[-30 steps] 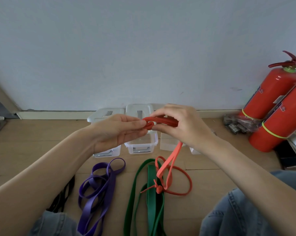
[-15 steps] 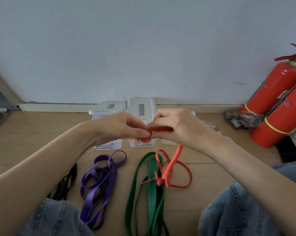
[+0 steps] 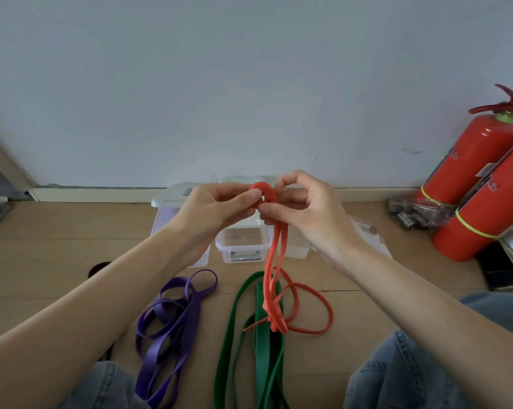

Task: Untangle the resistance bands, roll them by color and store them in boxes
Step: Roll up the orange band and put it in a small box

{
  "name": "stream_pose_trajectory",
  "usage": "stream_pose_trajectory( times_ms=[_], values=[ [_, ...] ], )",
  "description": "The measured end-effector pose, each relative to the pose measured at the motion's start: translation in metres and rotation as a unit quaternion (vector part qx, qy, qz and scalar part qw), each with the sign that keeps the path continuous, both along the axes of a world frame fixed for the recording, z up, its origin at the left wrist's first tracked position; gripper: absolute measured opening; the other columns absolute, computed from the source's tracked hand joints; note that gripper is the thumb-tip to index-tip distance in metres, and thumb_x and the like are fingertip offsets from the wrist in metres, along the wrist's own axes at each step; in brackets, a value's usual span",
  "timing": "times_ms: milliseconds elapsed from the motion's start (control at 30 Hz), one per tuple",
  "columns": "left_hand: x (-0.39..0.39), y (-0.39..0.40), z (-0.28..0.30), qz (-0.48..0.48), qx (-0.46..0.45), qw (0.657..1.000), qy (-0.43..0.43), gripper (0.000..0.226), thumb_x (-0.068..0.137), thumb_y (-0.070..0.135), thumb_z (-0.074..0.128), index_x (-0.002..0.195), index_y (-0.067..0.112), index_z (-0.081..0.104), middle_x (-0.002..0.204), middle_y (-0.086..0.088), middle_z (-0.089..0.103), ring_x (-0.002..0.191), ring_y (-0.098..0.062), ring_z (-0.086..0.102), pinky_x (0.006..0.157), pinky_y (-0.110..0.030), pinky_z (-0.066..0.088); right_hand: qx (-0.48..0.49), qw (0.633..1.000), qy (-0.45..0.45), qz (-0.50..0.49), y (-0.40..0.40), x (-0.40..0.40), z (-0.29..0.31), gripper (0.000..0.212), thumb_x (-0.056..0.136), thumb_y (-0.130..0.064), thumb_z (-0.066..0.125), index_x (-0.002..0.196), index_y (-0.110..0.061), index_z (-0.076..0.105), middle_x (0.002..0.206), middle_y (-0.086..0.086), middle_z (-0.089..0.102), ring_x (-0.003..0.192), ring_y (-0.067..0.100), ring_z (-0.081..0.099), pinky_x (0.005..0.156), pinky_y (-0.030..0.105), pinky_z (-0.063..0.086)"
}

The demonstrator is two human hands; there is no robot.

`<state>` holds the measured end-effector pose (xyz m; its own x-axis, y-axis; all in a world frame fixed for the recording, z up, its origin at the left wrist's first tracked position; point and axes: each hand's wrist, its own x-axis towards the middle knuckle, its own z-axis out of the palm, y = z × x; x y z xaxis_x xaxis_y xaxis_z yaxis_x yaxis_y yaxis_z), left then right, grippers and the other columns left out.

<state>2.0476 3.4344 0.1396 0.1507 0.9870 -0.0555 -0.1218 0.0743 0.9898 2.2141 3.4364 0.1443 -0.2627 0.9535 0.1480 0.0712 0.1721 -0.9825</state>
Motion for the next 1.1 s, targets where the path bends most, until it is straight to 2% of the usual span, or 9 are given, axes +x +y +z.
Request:
stream_pose_trajectory(
  times_ms=[133,300,433,533,633,767,900,1033,1100],
  values=[
    [-0.007,0.001,0.007,-0.037,0.016,0.990,0.133,0.013,0.080,0.010,0.068,0.092,0.013,0.072,0.084,0.001,0.073,0.079,-0.007,0.070,0.068,-0.010,0.050,0.075,0.990,-0.117,-0.006,0.003,0.005,-0.001,0.021,0.076,-0.004,0.072,0.086,-0.021,0.064,0.073,0.002,0.071,0.067,0.012,0.067,0.069,0.025,0.056],
    [-0.004,-0.002,0.006,-0.062,0.075,0.944,0.315,0.014,0.068,0.017,0.079,0.079,0.019,0.071,0.074,0.010,0.071,0.069,-0.004,0.067,0.065,-0.009,0.047,0.230,0.918,-0.321,0.037,0.002,0.001,-0.002,0.029,0.079,0.000,0.059,0.094,-0.020,0.074,0.077,0.001,0.059,0.062,-0.001,0.048,0.060,0.008,0.034],
    [-0.007,-0.003,0.008,-0.057,0.032,0.967,0.244,0.011,0.075,0.012,0.075,0.084,0.013,0.071,0.081,-0.001,0.074,0.069,-0.010,0.068,0.067,-0.014,0.053,0.202,0.941,-0.271,0.023,0.002,0.004,0.002,0.026,0.082,0.000,0.059,0.095,-0.018,0.073,0.082,-0.002,0.068,0.074,0.005,0.061,0.070,0.016,0.046],
    [-0.010,-0.002,0.013,-0.042,0.009,0.986,0.162,0.015,0.077,0.011,0.071,0.091,0.008,0.069,0.086,-0.007,0.074,0.079,-0.012,0.070,0.069,-0.014,0.053,0.060,0.993,-0.104,0.003,0.004,0.008,0.006,0.017,0.081,-0.005,0.068,0.095,-0.014,0.062,0.082,0.005,0.072,0.076,0.015,0.069,0.073,0.025,0.055],
    [-0.009,-0.001,0.017,-0.023,-0.011,0.998,0.057,0.018,0.079,0.009,0.067,0.096,0.003,0.066,0.090,-0.008,0.074,0.086,-0.015,0.071,0.071,-0.014,0.052,-0.010,1.000,0.018,-0.002,0.004,0.009,0.011,0.015,0.080,-0.007,0.070,0.090,-0.007,0.059,0.082,0.011,0.072,0.073,0.024,0.071,0.069,0.027,0.058],
    [-0.003,-0.001,0.013,0.017,-0.018,1.000,0.011,0.010,0.080,0.007,0.065,0.090,0.006,0.067,0.088,-0.008,0.074,0.084,-0.014,0.070,0.073,-0.016,0.054,-0.015,1.000,0.020,-0.009,0.002,0.003,0.006,0.016,0.078,-0.009,0.072,0.089,-0.010,0.061,0.079,0.005,0.073,0.073,0.024,0.071,0.071,0.031,0.058],
    [-0.005,0.001,0.007,-0.008,-0.041,0.999,0.014,0.023,0.070,0.012,0.072,0.092,0.006,0.067,0.092,-0.010,0.074,0.087,-0.016,0.070,0.074,-0.016,0.054,0.023,0.999,-0.045,-0.006,0.006,0.005,0.005,0.021,0.075,-0.003,0.074,0.087,-0.015,0.061,0.077,0.002,0.073,0.071,0.017,0.071,0.072,0.029,0.058],
    [-0.005,-0.001,0.006,-0.069,0.018,0.965,0.251,0.015,0.071,0.016,0.077,0.081,0.024,0.070,0.082,0.011,0.074,0.078,0.000,0.068,0.064,-0.004,0.046,0.174,0.946,-0.274,0.015,0.003,0.006,0.007,0.023,0.076,0.000,0.070,0.090,-0.018,0.072,0.083,-0.007,0.072,0.076,0.002,0.065,0.079,0.017,0.050],
    [-0.001,-0.003,0.006,-0.057,0.056,0.948,0.309,0.014,0.070,0.020,0.078,0.074,0.030,0.070,0.076,0.016,0.072,0.071,0.002,0.067,0.062,-0.003,0.043,0.175,0.938,-0.297,0.033,0.000,0.004,0.006,0.024,0.077,0.000,0.068,0.091,-0.018,0.074,0.082,-0.007,0.071,0.077,0.001,0.064,0.078,0.014,0.048]
  ],
)
